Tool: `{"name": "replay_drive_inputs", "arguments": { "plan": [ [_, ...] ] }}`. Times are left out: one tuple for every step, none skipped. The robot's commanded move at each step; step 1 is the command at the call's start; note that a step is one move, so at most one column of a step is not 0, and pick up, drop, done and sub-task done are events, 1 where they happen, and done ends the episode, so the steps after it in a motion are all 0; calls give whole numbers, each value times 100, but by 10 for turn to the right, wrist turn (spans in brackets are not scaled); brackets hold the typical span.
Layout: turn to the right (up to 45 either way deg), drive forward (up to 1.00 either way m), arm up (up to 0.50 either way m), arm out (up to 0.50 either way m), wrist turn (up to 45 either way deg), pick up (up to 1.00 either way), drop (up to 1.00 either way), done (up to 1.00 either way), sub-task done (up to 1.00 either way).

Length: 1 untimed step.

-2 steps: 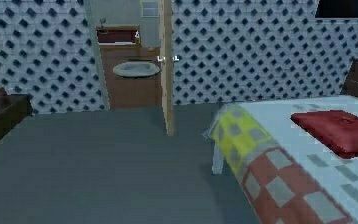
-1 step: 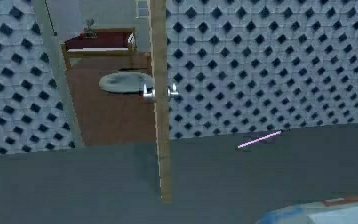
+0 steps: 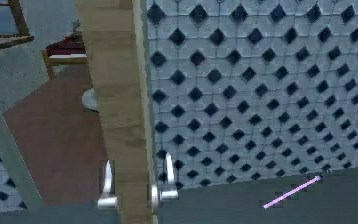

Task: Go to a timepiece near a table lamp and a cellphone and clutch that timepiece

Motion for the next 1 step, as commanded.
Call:
{"name": "replay_drive_inputs", "arguments": {
  "plan": [
    [450, 0, 0, 0, 0, 0, 0, 0, 0]
  ]
}}
